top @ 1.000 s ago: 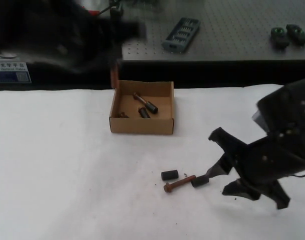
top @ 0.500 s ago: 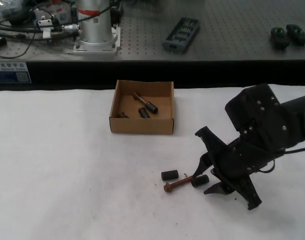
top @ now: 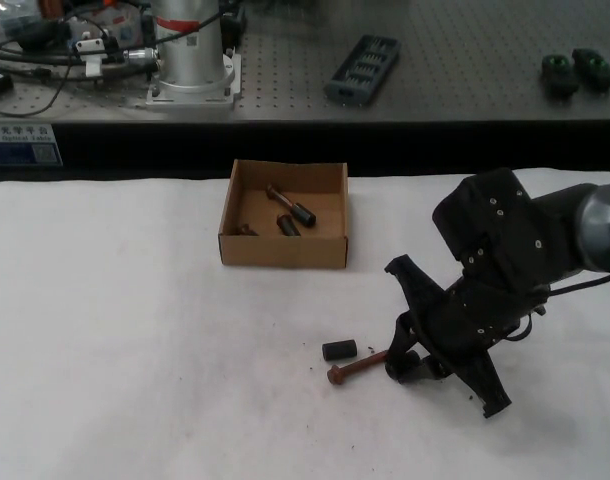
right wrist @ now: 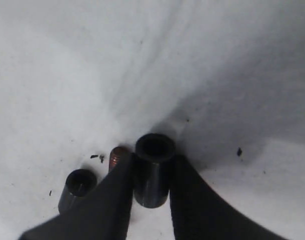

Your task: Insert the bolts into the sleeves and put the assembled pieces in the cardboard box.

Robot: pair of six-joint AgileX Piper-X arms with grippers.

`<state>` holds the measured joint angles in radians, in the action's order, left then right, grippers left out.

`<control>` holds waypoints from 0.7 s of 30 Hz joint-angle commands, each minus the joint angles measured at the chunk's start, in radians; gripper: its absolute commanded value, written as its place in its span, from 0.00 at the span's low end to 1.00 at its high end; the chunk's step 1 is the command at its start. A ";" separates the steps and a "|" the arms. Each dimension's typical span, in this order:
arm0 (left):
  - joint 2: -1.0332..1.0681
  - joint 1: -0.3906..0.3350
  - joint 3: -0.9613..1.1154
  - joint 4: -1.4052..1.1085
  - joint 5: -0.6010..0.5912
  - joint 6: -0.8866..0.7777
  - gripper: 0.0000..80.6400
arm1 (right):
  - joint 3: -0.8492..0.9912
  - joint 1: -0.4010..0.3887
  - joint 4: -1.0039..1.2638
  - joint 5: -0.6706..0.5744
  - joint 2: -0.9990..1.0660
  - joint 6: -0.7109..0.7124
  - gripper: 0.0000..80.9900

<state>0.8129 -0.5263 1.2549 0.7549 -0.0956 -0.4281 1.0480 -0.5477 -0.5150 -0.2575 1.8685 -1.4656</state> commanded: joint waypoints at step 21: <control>0.190 0.002 0.010 -0.018 0.023 0.136 0.01 | -0.013 0.045 -0.162 0.143 -0.384 1.197 0.03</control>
<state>0.9422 -0.5263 1.2549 0.7674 -0.0799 -0.3332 1.0343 -0.5048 -0.6713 -0.1283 1.5840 -0.4080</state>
